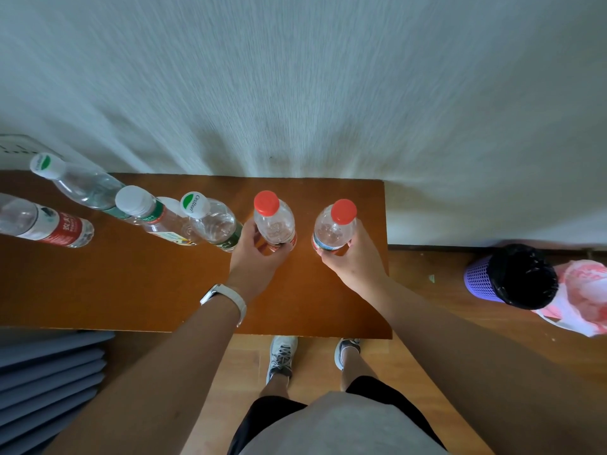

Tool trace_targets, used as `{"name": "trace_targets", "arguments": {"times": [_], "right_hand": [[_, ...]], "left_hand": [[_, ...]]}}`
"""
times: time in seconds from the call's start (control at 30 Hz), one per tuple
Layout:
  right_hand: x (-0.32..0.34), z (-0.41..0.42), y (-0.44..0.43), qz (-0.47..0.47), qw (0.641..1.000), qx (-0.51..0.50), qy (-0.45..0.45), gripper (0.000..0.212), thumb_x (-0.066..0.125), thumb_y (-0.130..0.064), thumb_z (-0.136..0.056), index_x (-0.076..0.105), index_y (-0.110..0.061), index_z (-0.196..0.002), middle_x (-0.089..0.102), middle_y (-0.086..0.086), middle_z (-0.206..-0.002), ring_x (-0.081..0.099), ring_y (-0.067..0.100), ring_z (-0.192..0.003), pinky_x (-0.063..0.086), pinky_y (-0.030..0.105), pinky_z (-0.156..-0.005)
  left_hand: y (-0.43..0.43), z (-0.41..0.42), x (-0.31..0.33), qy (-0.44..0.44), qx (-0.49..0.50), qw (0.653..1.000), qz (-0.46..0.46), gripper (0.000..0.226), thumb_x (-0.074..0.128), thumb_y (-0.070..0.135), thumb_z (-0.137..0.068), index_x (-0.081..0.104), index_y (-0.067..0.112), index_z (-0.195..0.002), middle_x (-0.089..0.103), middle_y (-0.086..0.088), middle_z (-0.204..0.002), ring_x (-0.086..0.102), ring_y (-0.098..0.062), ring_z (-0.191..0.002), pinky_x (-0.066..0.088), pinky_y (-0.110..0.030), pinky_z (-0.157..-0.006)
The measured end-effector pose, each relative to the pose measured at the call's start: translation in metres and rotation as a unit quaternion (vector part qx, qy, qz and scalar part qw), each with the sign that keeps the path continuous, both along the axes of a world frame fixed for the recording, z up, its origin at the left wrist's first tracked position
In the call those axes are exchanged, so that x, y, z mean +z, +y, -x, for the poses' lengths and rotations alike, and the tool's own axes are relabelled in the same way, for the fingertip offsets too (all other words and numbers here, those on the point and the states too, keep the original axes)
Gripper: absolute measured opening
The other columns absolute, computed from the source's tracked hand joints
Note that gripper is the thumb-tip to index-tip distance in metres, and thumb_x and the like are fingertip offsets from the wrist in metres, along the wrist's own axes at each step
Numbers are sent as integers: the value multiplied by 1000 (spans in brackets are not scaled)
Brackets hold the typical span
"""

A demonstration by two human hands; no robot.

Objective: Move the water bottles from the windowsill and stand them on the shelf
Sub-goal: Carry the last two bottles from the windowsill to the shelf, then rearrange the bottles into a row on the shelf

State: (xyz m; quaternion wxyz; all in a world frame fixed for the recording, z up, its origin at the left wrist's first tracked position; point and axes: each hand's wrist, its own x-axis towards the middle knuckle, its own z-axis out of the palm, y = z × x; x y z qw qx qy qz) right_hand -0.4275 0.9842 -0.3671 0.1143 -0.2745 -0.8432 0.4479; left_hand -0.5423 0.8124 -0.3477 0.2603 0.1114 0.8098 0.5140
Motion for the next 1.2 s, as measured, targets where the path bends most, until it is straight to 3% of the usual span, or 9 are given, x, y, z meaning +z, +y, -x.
{"name": "trace_targets", "arguments": {"times": [0.17, 0.37, 0.57, 0.63, 0.87, 1.0, 1.1, 1.2], "right_hand": [[-5, -3, 2, 9, 999, 7, -31, 72, 83, -36, -76, 45, -25, -135, 57, -10, -127, 56, 8, -113, 49, 18, -95], [-8, -14, 8, 6, 996, -1, -90, 73, 80, -40, -79, 42, -23, -138, 54, -6, -136, 49, 5, -121, 42, 16, -97], [2, -24, 8, 4, 994, -9, -105, 73, 77, -39, -82, 38, -23, -142, 48, -6, -144, 45, 10, -131, 41, 29, -106], [9, -27, 9, -18, 994, -20, -102, 69, 71, -42, -86, 39, -22, -143, 47, -4, -146, 45, 13, -132, 41, 32, -107], [66, -25, 7, -152, 987, -30, -32, 62, 52, -50, -90, 50, -11, -137, 56, 6, -138, 53, 22, -125, 41, 30, -102], [90, -27, -4, -170, 984, -58, -19, 52, 57, -41, -95, 48, -13, -139, 52, 6, -143, 48, 23, -131, 37, 34, -107], [104, -30, -21, -195, 978, -68, -14, 54, 51, -42, -92, 50, -12, -137, 53, 7, -142, 47, 23, -130, 33, 31, -106], [116, -33, -43, -231, 972, -48, 26, 52, 52, -37, -89, 54, -8, -132, 56, 10, -136, 48, 21, -124, 39, 33, -103]], "left_hand": [[-1, -2, -4, 6, -8, 1000, 21, 71, 83, 27, -80, 46, 26, -142, 60, 12, -132, 56, -8, -124, 50, -36, -106], [-8, -8, -1, 23, -1, 999, 48, 78, 83, 29, -80, 41, 26, -146, 58, 12, -137, 53, -5, -128, 42, -17, -100], [-24, -18, 9, 60, -22, 994, 87, 71, 76, 35, -87, 40, 27, -147, 53, 7, -146, 47, -11, -134, 42, -36, -110], [-34, -21, 18, 96, -34, 989, 103, 67, 72, 35, -89, 41, 24, -148, 53, 5, -146, 49, -12, -131, 43, -36, -107], [-67, -11, 54, 258, -153, 937, 177, 56, 66, 35, -94, 48, 21, -145, 52, -1, -147, 64, -29, -113, 54, -37, -93], [-81, -9, 62, 315, -190, 915, 167, 51, 70, 30, -91, 58, 14, -138, 58, -6, -141, 60, -25, -124, 50, -36, -100], [-94, -11, 65, 346, -205, 901, 163, 50, 74, 28, -88, 62, 13, -134, 63, -7, -136, 63, -25, -120, 52, -35, -94], [-110, -7, 68, 384, -226, 880, 166, 49, 73, 30, -88, 63, 15, -133, 64, -6, -135, 63, -26, -120, 50, -34, -93]]}}
